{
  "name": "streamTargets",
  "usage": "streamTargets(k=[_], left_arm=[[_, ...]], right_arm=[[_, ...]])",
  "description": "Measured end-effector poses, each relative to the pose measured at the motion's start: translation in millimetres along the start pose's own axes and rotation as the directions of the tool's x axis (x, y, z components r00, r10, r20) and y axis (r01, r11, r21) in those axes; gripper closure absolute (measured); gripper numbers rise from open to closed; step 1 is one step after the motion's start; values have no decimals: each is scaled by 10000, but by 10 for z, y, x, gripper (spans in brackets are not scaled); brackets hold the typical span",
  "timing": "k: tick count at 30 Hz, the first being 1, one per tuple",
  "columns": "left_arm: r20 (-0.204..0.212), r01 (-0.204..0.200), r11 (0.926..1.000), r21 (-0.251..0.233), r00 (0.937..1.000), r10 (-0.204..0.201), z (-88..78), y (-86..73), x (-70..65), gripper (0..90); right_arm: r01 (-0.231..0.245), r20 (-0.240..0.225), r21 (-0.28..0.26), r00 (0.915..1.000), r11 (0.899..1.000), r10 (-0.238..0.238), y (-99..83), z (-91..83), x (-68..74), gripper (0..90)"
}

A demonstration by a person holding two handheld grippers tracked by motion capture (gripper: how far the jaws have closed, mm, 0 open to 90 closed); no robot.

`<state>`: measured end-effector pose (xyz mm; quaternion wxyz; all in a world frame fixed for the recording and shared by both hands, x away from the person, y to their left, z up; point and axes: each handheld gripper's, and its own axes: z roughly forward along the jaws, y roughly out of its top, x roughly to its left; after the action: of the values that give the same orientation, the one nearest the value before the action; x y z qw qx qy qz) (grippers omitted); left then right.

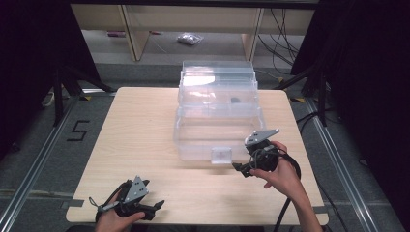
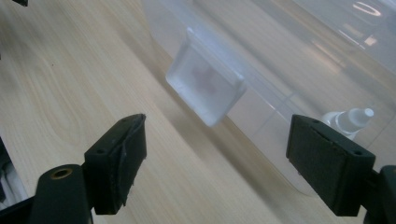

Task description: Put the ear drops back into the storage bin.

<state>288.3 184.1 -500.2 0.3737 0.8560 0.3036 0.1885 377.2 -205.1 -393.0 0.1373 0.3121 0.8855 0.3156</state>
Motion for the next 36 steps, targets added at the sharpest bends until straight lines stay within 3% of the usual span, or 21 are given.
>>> streamTargets(k=[2, 3, 5, 6, 10, 13, 15, 17, 19, 22, 25, 26, 30, 31, 32, 33, 34, 36], left_arm=[[46, 74, 10000, -25, 10000, -74, -6, 0, -7, 150], [21, -192, 9994, 272, 9998, 192, -25, 10, 18, 150], [-78, -111, 9998, 174, 9999, 113, -11, 6, 8, 150], [34, 74, 10000, -18, 10000, -74, -7, 0, -8, 150], [-95, -103, 9998, 152, 9999, 105, -10, 6, 12, 150], [25, 71, 10000, -22, 10000, -71, -6, -1, -6, 150], [-85, -118, 9998, 162, 9999, 119, -12, 7, 10, 150], [5, 66, 10000, -55, 10000, -66, -3, -1, -4, 150], [-13, -34, 9999, 153, 10000, 34, -16, 5, 5, 150], [26, 45, 10000, -3, 10000, -45, -5, 0, -7, 150], [4, 75, 10000, -20, 10000, -75, -5, 0, -5, 150], [-12, -69, 9998, 184, 10000, 69, -17, 6, 7, 150], [96, 122, 9999, -20, 9999, -121, 1, -2, -10, 150], [77, 35, 9999, 127, 10000, -36, -12, 4, -4, 150], [82, -19, 9999, 157, 10000, 18, -15, 4, 0, 150], [77, 132, 9999, -41, 9999, -132, 0, -2, -11, 150], [94, 215, 9997, -96, 9997, -214, 5, -5, -17, 150], [86, 240, 9996, -130, 9997, -238, 4, -5, -16, 150]], right_arm=[[-52, -106, 65, 9999, 10000, 52, -19, 7, 14, 211], [-258, -150, 216, 9995, 9994, 261, -24, 1, 30, 211], [-13, -83, -34, 10000, 10000, 13, -42, 29, 26, 210], [7, -216, 127, 9998, 9999, -5, -47, 17, 26, 210], [15, -174, -11, 9998, 10000, -15, -77, 39, 56, 208], [132, -232, -127, 9996, 9998, -135, -92, 55, 70, 208], [173, -257, -133, 9995, 9998, -177, -103, 60, 87, 208], [245, -269, -158, 9993, 9996, -249, -118, 74, 101, 208], [304, -289, -202, 9991, 9993, -309, -134, 88, 112, 208], [57, -251, -119, 9997, 9999, -60, -168, 112, 146, 208], [128, -316, -133, 9994, 9998, -132, -211, 152, 148, 209], [210, -317, -214, 9993, 9996, -217, -225, 163, 142, 209], [115, -291, -406, 9995, 9991, -127, -281, 176, 151, 207], [-35, -257, -563, 9997, 9984, 21, -299, 187, 161, 207], [-268, -319, -374, 9992, 9989, 256, -308, 168, 171, 207], [-192, -258, -578, 9995, 9981, 178, -317, 185, 174, 207], [-90, -267, -445, 9996, 9990, 78, -323, 176, 170, 206], [-265, -274, -432, 9993, 9987, 253, -340, 168, 189, 206]])
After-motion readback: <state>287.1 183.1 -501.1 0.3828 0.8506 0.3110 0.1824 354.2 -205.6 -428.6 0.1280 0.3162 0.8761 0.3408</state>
